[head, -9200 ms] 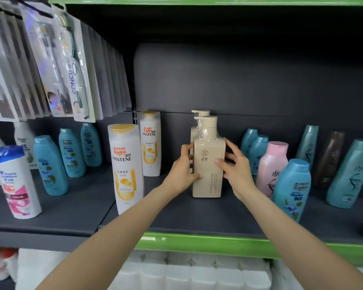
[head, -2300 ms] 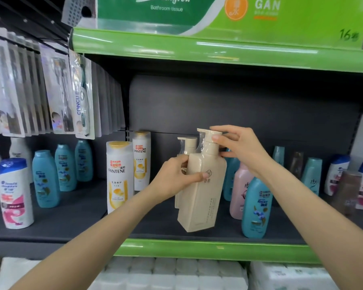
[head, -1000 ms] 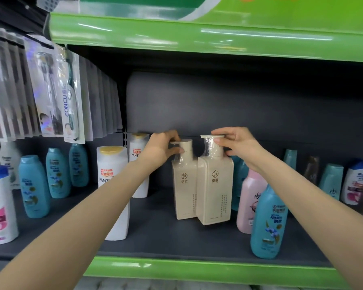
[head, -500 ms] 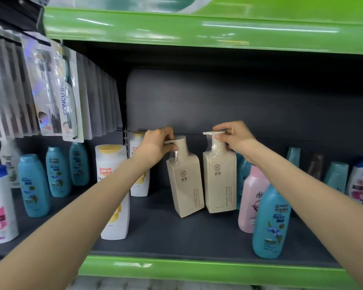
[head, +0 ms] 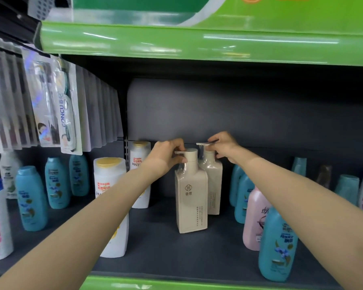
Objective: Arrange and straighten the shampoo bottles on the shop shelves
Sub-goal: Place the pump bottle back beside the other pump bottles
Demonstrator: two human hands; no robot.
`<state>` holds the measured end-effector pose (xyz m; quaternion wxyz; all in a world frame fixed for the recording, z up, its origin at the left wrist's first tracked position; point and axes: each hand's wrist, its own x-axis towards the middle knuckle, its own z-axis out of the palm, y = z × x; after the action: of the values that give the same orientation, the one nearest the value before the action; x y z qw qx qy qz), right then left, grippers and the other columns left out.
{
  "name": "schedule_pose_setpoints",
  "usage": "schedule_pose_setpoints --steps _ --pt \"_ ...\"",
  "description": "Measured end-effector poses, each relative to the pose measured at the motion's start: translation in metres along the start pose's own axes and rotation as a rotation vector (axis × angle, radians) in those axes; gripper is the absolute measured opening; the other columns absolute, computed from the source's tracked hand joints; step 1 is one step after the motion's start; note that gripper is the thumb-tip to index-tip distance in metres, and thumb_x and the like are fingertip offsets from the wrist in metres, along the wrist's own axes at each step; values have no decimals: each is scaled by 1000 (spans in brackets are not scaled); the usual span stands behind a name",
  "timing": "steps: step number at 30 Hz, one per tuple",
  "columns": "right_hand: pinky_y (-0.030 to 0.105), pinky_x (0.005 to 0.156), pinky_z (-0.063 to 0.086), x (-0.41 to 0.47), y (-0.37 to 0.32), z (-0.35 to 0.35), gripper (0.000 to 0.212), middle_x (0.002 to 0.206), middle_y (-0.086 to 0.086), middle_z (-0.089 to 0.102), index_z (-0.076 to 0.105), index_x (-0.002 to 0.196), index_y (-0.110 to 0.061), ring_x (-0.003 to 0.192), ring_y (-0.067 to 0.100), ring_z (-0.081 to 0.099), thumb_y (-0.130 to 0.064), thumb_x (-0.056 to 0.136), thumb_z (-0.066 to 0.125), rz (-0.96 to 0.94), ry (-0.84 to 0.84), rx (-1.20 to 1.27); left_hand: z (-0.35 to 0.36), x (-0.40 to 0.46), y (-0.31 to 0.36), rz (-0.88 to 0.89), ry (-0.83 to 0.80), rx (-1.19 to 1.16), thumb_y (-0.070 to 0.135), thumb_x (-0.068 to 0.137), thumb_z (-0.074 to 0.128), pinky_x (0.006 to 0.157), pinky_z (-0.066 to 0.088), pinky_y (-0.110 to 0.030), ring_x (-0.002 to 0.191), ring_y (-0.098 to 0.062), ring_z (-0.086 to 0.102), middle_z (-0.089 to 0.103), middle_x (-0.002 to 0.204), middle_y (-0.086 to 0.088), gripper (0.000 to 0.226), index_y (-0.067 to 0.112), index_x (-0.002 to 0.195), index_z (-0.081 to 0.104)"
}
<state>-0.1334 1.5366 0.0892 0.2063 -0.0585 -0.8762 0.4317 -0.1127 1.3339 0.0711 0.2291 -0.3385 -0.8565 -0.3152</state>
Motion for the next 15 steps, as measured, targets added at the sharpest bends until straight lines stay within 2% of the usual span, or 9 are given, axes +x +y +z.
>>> schedule_pose_setpoints --steps 3,5,8,11,14,15 --pt "36 78 51 10 -2 4 46 105 11 53 52 125 -1 97 25 56 -6 83 69 21 -55 14 3 4 1 13 4 -15 10 79 72 60 32 -16 74 -17 50 58 80 -2 17 3 89 60" --pt "39 81 52 16 -2 8 44 105 12 54 53 122 1 100 28 58 -5 82 70 21 -64 28 4 5 1 22 4 -19 11 79 72 58 35 -10 72 -16 49 57 78 -1 18 2 90 60" --pt "44 88 51 20 0 12 36 104 18 61 58 116 4 92 26 58 -6 83 68 -8 -72 26 6 6 2 23 2 -13 13 79 73 58 35 -9 69 -13 49 56 72 4 19 4 90 61" --pt "41 87 49 21 3 4 40 120 17 60 56 124 -3 108 28 58 -9 86 67 -19 -153 16 7 5 3 5 11 -46 22 81 72 60 37 -11 70 -15 55 62 77 0 18 9 86 62" --pt "40 84 49 23 6 -10 47 119 13 58 51 131 -9 102 27 56 -14 87 66 1 -274 10 6 7 4 -24 20 -76 36 82 68 72 45 -19 79 -19 62 70 87 -3 24 13 83 64" --pt "39 81 50 24 6 -11 46 116 14 58 51 131 -8 99 27 56 -13 87 65 1 -285 8 6 8 5 -32 21 -76 35 82 68 71 44 -15 81 -19 61 70 88 -2 24 12 83 64"
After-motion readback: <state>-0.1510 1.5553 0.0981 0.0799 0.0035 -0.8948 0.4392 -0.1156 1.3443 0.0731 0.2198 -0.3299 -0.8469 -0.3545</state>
